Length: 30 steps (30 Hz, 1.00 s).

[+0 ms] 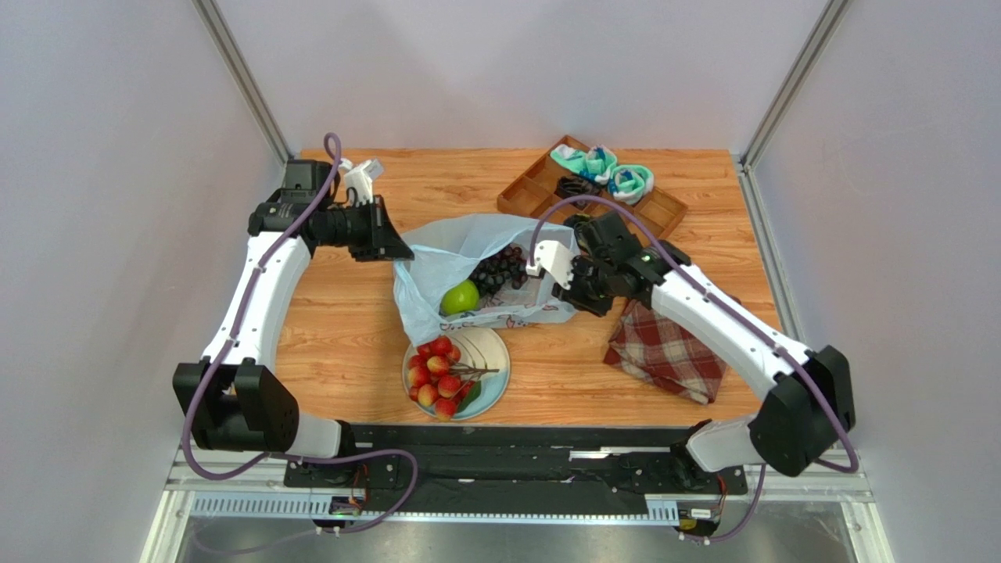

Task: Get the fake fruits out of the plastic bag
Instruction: Adjust the plastic bag at the center of the board.

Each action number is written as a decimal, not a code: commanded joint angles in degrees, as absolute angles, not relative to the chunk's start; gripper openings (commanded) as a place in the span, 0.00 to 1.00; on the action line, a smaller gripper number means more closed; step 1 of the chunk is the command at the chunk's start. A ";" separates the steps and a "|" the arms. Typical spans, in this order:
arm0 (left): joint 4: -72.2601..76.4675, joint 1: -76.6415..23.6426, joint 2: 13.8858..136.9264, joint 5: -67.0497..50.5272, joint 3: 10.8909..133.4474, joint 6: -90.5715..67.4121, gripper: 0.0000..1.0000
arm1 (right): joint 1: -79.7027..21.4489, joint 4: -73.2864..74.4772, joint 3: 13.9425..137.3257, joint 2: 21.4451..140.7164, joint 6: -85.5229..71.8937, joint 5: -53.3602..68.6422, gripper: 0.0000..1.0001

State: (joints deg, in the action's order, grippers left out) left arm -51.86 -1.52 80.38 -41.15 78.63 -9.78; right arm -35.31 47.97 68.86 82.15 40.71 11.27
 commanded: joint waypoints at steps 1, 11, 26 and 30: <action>-48.96 -1.49 79.10 -45.25 76.47 -14.49 0.00 | -34.98 50.52 68.54 79.19 45.17 10.71 0.27; -48.69 -2.11 79.45 -44.56 75.85 -14.59 0.00 | -36.91 60.47 100.45 88.85 49.03 30.32 0.39; -53.44 -2.02 80.25 -41.66 78.57 -9.85 0.00 | -44.64 63.38 113.02 112.66 48.71 31.30 0.41; -53.79 -1.93 78.14 -41.75 77.52 -9.75 0.00 | -44.74 63.10 118.02 121.26 42.11 26.99 0.59</action>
State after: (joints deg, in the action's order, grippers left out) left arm -52.88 -1.89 81.30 -41.65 75.83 -11.29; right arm -44.47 63.81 111.72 115.72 49.17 30.72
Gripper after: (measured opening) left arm 0.010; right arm 0.547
